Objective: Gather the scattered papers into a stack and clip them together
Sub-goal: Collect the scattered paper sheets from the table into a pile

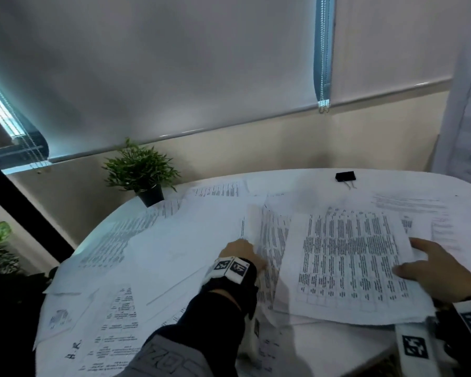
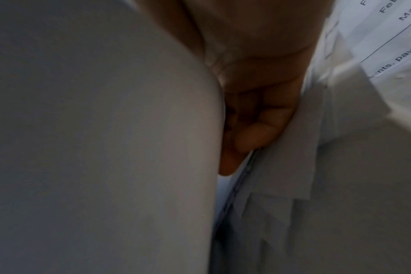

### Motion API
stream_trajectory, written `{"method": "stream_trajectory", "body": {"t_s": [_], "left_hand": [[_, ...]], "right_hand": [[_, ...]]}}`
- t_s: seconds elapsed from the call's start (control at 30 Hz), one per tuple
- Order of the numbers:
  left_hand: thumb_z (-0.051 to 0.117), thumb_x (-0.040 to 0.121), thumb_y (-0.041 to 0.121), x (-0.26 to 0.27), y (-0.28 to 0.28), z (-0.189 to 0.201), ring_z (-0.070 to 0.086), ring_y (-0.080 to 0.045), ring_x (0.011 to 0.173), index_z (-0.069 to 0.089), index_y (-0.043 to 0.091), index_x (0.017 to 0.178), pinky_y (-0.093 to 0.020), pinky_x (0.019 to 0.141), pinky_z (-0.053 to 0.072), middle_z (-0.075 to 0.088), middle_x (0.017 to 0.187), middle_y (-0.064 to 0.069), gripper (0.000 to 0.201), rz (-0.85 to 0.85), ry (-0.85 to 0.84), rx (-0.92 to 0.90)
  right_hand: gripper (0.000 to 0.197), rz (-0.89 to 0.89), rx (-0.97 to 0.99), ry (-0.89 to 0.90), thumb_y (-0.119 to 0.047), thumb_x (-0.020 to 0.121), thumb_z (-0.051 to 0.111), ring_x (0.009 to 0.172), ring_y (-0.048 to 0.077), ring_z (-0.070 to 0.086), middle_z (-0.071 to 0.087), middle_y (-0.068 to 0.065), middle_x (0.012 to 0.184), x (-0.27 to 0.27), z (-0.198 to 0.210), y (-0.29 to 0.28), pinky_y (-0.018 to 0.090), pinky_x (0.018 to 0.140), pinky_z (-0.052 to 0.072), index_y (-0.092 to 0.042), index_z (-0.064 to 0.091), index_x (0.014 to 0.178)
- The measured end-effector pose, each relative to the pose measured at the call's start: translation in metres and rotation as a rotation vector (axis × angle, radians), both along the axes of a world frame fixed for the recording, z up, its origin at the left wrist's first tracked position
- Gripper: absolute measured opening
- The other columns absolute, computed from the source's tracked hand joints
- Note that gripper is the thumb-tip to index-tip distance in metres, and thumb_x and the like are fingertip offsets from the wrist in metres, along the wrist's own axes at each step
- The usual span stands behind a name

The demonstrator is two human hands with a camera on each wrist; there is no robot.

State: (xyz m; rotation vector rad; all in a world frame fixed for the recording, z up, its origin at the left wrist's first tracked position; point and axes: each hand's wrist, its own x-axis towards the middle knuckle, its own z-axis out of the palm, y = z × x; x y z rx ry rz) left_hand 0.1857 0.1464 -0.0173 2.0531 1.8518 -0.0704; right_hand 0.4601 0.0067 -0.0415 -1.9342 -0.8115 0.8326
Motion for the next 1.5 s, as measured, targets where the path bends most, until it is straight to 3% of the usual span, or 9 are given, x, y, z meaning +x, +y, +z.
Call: {"method": "stream_trajectory", "body": {"t_s": [0.43, 0.57, 0.73, 0.87, 1.0, 1.13, 1.3, 1.43, 1.5], "left_hand": [[0.076, 0.066, 0.057, -0.022, 0.005, 0.001, 0.059, -0.028, 0.108, 0.062, 0.014, 0.11, -0.034, 0.092, 0.05, 0.059, 0.118, -0.009, 0.063, 0.19, 0.107, -0.042], [0.064, 0.087, 0.027, -0.03, 0.005, 0.006, 0.062, -0.026, 0.098, 0.062, 0.01, 0.104, -0.026, 0.08, 0.047, 0.065, 0.109, -0.009, 0.024, 0.128, -0.112, -0.03], [0.047, 0.09, 0.004, -0.066, 0.019, 0.044, 0.058, -0.034, 0.094, 0.051, 0.013, 0.089, -0.027, 0.07, 0.033, 0.063, 0.096, -0.02, 0.01, 0.198, -0.375, 0.441], [0.051, 0.079, -0.004, -0.123, 0.042, 0.082, 0.057, -0.029, 0.07, 0.051, 0.017, 0.07, -0.032, 0.064, 0.049, 0.056, 0.069, -0.012, 0.023, 0.334, -0.807, 0.686], [0.05, 0.087, -0.016, -0.127, 0.024, 0.092, 0.061, -0.02, 0.059, 0.059, 0.011, 0.083, -0.024, 0.058, 0.051, 0.063, 0.075, -0.012, 0.028, 0.245, -1.257, 0.308], [0.056, 0.09, -0.005, -0.09, -0.011, 0.056, 0.059, -0.021, 0.052, 0.054, 0.002, 0.101, -0.028, 0.049, 0.049, 0.064, 0.073, -0.019, 0.013, 0.123, -1.035, 0.003], [0.073, 0.083, 0.009, -0.05, -0.027, 0.028, 0.063, -0.031, 0.093, 0.028, 0.013, 0.122, -0.048, 0.092, 0.051, 0.059, 0.104, -0.014, 0.06, 0.183, -0.975, -0.113], [0.084, 0.071, 0.024, -0.05, -0.023, 0.032, 0.059, -0.029, 0.106, 0.02, 0.025, 0.131, -0.046, 0.101, 0.045, 0.057, 0.115, -0.011, 0.088, 0.31, -1.046, -0.17], [0.082, 0.072, 0.033, -0.052, -0.026, 0.035, 0.061, -0.03, 0.11, 0.037, 0.009, 0.133, -0.048, 0.102, 0.045, 0.063, 0.121, -0.015, 0.081, 0.29, -1.057, -0.267]], "right_hand": [[0.048, 0.061, -0.062, -0.104, 0.005, 0.074, 0.065, 0.087, 0.027, 0.063, 0.066, 0.012, 0.102, -0.011, -0.002, 0.002, 0.038, 0.079, 0.049, -0.011, 0.058, 0.119], [0.056, 0.044, -0.068, -0.081, 0.003, 0.074, 0.066, 0.092, 0.03, 0.062, 0.064, 0.014, 0.109, -0.015, 0.0, 0.001, 0.047, 0.09, 0.049, -0.011, 0.052, 0.126], [0.085, -0.111, 0.075, -0.034, 0.012, 0.08, 0.062, 0.121, 0.04, 0.042, 0.03, 0.026, 0.143, -0.026, 0.013, -0.007, 0.043, 0.102, 0.032, -0.017, 0.015, 0.144], [0.048, 0.116, 0.161, -0.192, 0.007, 0.084, 0.059, 0.104, 0.021, 0.045, 0.047, 0.008, 0.125, -0.039, 0.017, -0.004, 0.028, 0.077, 0.036, -0.023, 0.047, 0.119], [0.039, 0.272, 0.199, -0.222, 0.0, 0.086, 0.059, 0.11, 0.013, 0.046, 0.054, -0.006, 0.115, -0.062, 0.019, -0.001, 0.026, 0.087, 0.035, -0.038, 0.055, 0.094], [0.038, 0.313, 0.251, -0.125, 0.0, 0.087, 0.06, 0.109, 0.012, 0.056, 0.063, -0.01, 0.112, -0.08, 0.017, 0.002, 0.024, 0.086, 0.041, -0.036, 0.062, 0.099], [0.047, 0.305, 0.439, 0.166, 0.022, 0.077, 0.056, 0.079, 0.01, 0.071, 0.075, -0.008, 0.085, -0.097, 0.034, -0.003, 0.016, 0.058, 0.053, -0.019, 0.065, 0.099], [0.046, 0.257, 0.539, 0.263, 0.024, 0.075, 0.057, 0.083, 0.016, 0.071, 0.075, -0.001, 0.087, -0.101, 0.038, -0.001, 0.019, 0.058, 0.054, -0.013, 0.064, 0.102], [0.036, 0.203, 0.554, 0.285, 0.015, 0.082, 0.056, 0.077, 0.011, 0.071, 0.074, 0.001, 0.085, -0.101, 0.037, 0.003, 0.019, 0.056, 0.054, -0.013, 0.061, 0.105]]}}
